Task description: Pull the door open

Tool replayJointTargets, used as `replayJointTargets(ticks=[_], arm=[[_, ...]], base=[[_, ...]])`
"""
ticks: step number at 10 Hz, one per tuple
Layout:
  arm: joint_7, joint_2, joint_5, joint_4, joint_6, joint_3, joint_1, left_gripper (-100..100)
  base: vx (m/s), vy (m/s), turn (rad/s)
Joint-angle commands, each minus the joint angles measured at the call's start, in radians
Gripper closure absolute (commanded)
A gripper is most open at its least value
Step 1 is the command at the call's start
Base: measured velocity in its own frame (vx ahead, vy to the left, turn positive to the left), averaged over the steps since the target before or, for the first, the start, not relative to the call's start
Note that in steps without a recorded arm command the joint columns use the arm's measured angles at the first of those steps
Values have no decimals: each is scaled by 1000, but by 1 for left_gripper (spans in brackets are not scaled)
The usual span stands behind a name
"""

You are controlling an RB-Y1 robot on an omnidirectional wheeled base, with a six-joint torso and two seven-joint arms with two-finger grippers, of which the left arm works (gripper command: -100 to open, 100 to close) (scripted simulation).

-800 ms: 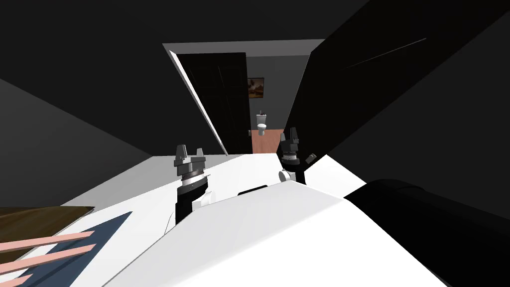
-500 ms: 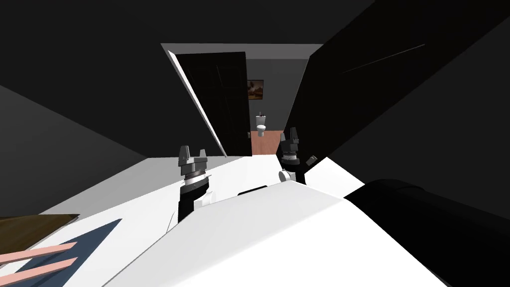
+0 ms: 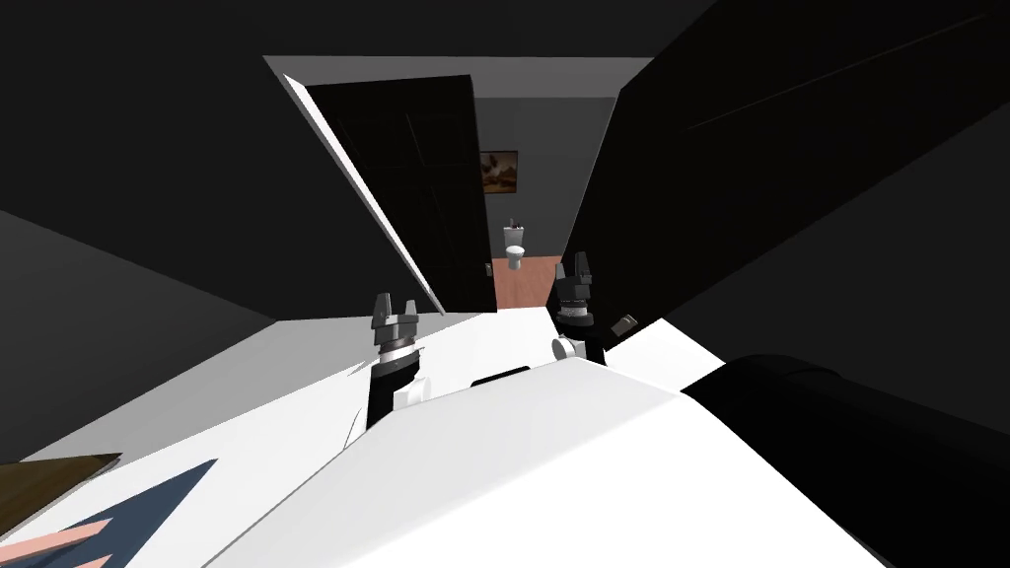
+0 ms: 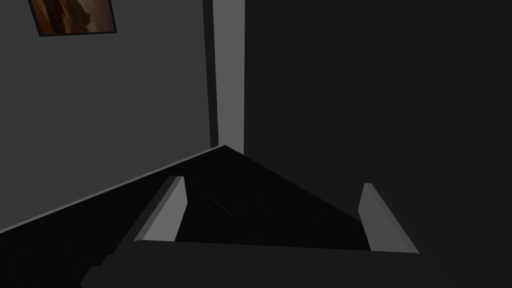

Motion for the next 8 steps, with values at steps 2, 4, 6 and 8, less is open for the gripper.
replayJointTargets(ticks=[2, 4, 6, 8], arm=[[6, 21, 5, 55, -15, 1, -6, -100], [10, 35, 9, 111, -30, 4, -19, -100], [13, 44, 12, 150, -41, 6, -28, -100], [15, 53, 15, 190, -51, 8, -38, -100]], base=[[167, -49, -60], [148, -68, -52], [112, -46, -47], [87, -40, -40]])
